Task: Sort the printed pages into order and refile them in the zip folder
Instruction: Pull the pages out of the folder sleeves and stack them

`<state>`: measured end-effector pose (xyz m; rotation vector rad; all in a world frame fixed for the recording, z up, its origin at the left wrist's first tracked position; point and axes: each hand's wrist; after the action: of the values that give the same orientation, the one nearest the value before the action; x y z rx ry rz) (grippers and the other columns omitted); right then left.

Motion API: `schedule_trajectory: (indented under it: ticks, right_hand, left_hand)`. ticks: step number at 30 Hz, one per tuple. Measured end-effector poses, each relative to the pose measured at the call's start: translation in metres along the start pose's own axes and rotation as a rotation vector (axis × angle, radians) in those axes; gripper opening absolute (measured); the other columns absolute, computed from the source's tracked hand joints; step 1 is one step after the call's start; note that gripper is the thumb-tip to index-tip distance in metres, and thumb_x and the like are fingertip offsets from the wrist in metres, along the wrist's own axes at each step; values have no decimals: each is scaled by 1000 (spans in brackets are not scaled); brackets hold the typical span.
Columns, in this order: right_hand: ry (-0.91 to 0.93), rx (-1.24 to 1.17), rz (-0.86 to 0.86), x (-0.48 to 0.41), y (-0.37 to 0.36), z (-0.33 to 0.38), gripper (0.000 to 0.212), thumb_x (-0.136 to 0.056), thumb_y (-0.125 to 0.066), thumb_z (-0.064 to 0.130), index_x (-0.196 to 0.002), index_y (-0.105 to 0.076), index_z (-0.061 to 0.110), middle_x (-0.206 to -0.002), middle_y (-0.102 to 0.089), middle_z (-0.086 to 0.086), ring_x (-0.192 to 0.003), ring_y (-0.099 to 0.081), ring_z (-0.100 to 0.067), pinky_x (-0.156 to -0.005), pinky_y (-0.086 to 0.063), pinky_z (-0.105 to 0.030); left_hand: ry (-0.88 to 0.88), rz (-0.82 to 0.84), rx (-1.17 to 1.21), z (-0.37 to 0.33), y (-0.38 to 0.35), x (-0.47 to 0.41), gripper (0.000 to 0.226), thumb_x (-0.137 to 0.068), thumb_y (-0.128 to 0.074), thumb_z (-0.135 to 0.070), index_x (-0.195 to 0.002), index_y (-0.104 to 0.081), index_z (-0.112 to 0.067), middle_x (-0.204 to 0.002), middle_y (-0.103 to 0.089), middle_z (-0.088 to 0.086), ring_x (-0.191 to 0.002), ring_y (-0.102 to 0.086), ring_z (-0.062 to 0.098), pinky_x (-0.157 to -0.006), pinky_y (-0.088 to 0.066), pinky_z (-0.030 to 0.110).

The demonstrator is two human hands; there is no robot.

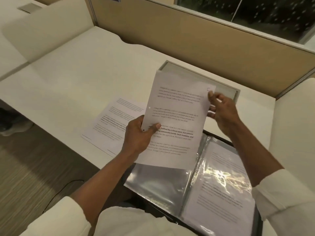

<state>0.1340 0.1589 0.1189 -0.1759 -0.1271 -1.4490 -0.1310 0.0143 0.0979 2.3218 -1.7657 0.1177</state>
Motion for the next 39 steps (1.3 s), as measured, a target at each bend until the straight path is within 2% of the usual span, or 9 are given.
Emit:
schedule_trajectory:
  ticks: [2,7,14,18,23,27,32,37,39]
  right_hand:
    - [-75,-11,11,2,-21,-20,62,-79,-82,53,-119,-67,8,-103,-76,-10,-89,-70,-30,-73,-60,-38]
    - [-204,64,70,8,-81,-59,30,-94,-77,26,-113,-69,4,-98,-78,-13,-77,-75,-24,-72,-61,-40]
    - [-312,131,72,5,-163,-104,18,-92,-78,4,-108,-70,2,-94,-81,-12,-88,-80,-30,-75,-64,-45]
    - [-359,118,16,-5,-204,-119,23,-90,-81,5,-109,-67,3,-94,-81,-10,-89,-80,-26,-77,-66,-44]
    - [-386,119,-60,-10,-241,-131,23,-86,-85,3,-100,-67,4,-91,-79,-13,-73,-77,-24,-64,-64,-33]
    - [-394,204,-123,-11,-259,-144,23,-87,-84,5,-99,-65,5,-93,-76,-14,-66,-73,-22,-62,-64,-35]
    - [-415,316,-187,-16,-266,-152,26,-85,-86,9,-99,-64,9,-91,-74,-9,-70,-76,-28,-66,-66,-43]
    - [-396,425,-190,-17,-265,-155,32,-84,-87,9,-103,-60,9,-95,-72,-9,-62,-74,-24,-46,-53,-20]
    - [-377,505,-149,-17,-267,-156,41,-84,-87,12,-110,-56,10,-100,-70,-7,-63,-73,-21,-45,-52,-19]
  left_hand:
    - [39,3,-15,6,22,-13,33,-90,-84,-30,-122,-76,-24,-107,-80,-9,-92,-78,14,-81,-66,40]
    - [123,-12,-99,26,76,-53,35,-87,-86,-33,-119,-77,-22,-105,-81,-7,-88,-79,15,-80,-67,43]
    - [151,-18,-317,51,146,-116,40,-85,-89,-30,-121,-76,-17,-111,-80,-4,-88,-78,15,-81,-66,41]
    - [123,-28,-490,59,174,-146,39,-84,-90,-27,-118,-76,-14,-107,-77,-3,-85,-74,13,-74,-62,32]
    - [180,-64,-672,73,196,-177,38,-76,-94,-34,-105,-76,-15,-98,-78,0,-84,-74,23,-78,-65,46]
    - [197,-36,-791,81,199,-193,42,-72,-96,-37,-103,-76,-16,-101,-78,4,-87,-74,28,-79,-64,47]
    - [212,19,-916,84,191,-199,42,-75,-94,-37,-106,-75,-16,-107,-77,5,-90,-73,31,-78,-62,43]
    - [271,54,-1066,84,183,-202,48,-76,-92,-39,-113,-71,-17,-111,-74,8,-99,-72,35,-84,-61,45]
    - [285,60,-1141,83,181,-202,52,-77,-91,-42,-116,-68,-15,-113,-72,9,-101,-71,36,-83,-59,42]
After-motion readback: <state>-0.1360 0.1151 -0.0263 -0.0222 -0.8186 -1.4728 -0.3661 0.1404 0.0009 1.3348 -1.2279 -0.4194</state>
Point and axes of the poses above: each hand's wrist, its own x-axis away from the middle knuckle, its own y-axis out of the back of the hand, z = x × y
